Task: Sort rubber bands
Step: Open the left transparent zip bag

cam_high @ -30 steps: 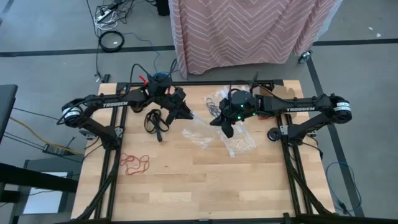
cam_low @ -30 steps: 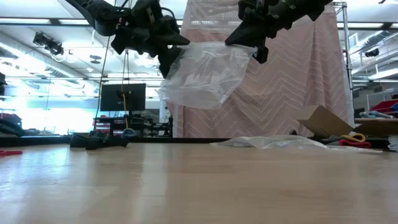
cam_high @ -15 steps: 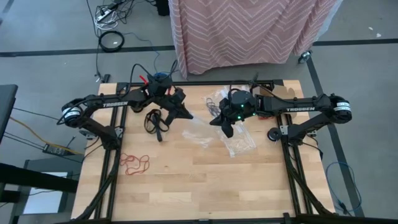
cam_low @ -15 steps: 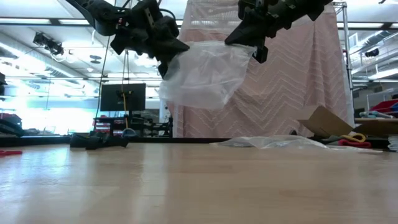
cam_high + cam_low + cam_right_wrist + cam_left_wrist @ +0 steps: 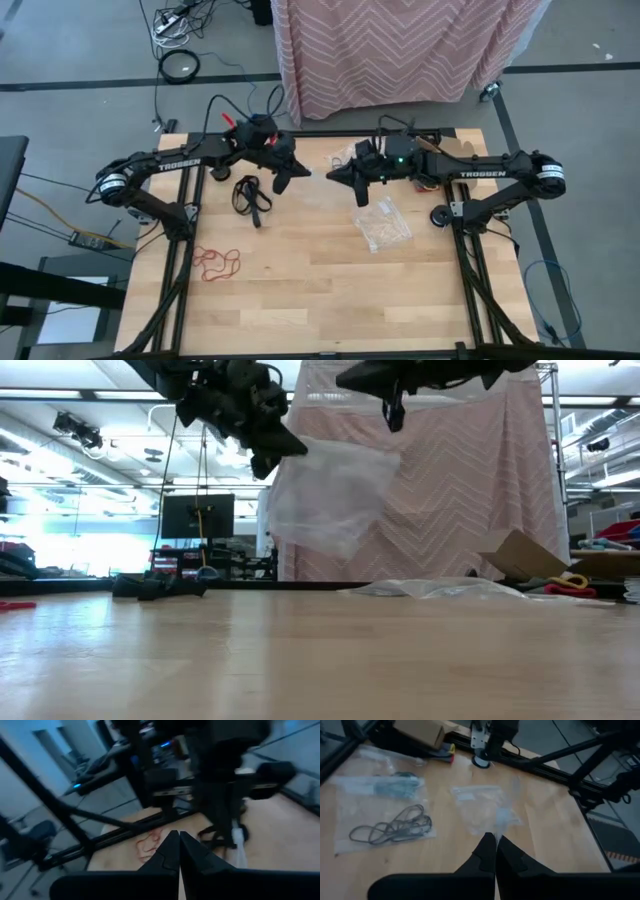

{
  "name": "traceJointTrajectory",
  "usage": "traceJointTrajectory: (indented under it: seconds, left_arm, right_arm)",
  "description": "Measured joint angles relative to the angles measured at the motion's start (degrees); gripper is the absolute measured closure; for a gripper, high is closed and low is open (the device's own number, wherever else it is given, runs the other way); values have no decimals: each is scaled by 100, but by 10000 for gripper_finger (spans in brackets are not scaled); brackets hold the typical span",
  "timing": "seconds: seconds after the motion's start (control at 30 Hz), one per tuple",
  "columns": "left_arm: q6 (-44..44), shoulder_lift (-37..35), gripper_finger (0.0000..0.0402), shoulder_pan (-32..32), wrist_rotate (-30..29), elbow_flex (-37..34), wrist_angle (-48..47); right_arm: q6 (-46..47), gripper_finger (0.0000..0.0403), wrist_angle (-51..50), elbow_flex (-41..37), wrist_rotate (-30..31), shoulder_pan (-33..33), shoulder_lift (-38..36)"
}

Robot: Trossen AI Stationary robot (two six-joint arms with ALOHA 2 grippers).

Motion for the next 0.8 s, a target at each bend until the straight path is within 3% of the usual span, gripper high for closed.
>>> traceJointTrajectory:
  seconds: [0.23,0.53,0.63,0.8]
  left_arm:
    - [-280,-2,401,0,-167,321,-309]
    - [616,0,401,-4,-144,484,-1245]
    - [790,0,401,-4,-53,486,-1358]
    - [899,0,401,-11,77,486,-1404]
  right_arm:
    - [276,403,-488,0,12,-238,0]
    - [799,403,-1046,0,-39,-284,-68]
    - [896,403,-1626,-2,117,-243,-17]
    - [912,403,-1641,5,13,-235,91]
